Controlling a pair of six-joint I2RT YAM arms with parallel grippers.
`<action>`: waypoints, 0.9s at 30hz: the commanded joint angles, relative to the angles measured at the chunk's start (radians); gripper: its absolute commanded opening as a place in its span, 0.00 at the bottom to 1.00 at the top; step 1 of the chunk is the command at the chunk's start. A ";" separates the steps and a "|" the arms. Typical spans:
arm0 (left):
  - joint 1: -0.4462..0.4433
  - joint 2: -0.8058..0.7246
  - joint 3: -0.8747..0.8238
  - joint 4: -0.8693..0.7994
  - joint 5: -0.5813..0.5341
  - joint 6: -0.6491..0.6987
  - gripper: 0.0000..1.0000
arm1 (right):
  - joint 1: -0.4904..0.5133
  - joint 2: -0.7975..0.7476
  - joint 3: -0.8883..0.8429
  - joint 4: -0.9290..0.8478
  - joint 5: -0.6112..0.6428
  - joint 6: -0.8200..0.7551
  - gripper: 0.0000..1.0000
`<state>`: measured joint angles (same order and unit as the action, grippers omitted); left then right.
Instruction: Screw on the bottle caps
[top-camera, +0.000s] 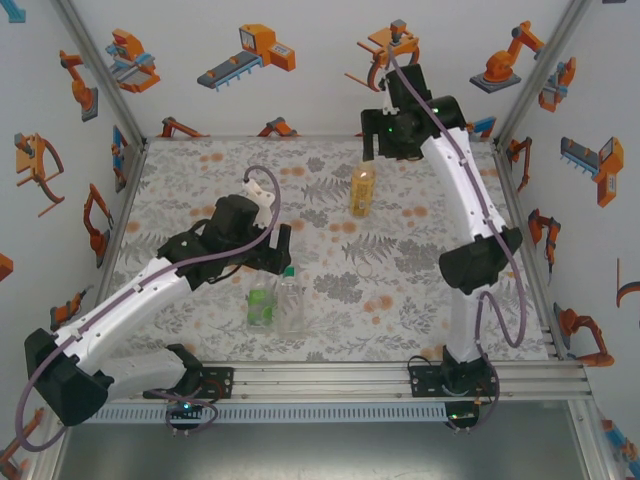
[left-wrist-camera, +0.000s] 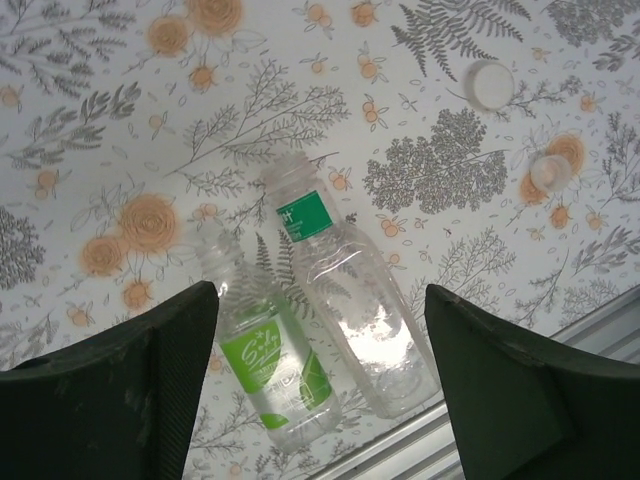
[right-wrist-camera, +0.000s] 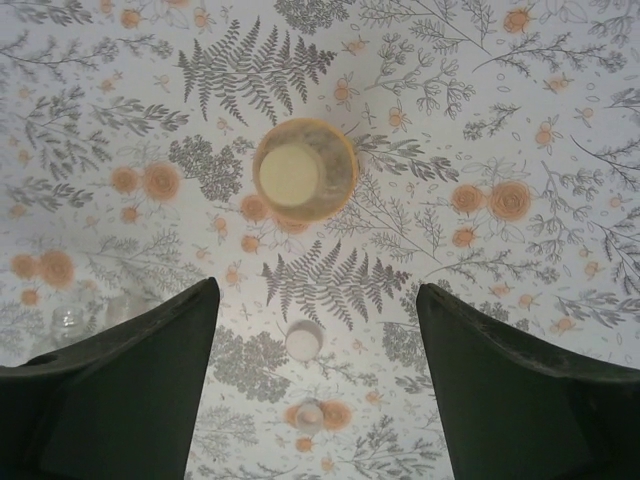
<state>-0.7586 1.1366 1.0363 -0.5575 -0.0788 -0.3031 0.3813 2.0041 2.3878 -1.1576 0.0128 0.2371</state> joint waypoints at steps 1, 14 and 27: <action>-0.001 0.004 0.017 -0.066 -0.039 -0.145 0.68 | -0.008 -0.090 -0.082 0.059 -0.014 -0.018 0.77; -0.168 0.207 0.167 -0.347 -0.133 -0.486 0.70 | -0.008 -0.494 -0.691 0.353 0.044 0.096 0.81; -0.193 0.329 0.096 -0.314 -0.114 -0.703 0.66 | -0.009 -0.666 -0.947 0.432 0.031 0.099 0.78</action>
<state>-0.9478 1.4601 1.1530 -0.8433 -0.1932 -0.9379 0.3779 1.3514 1.4590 -0.7536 0.0456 0.3191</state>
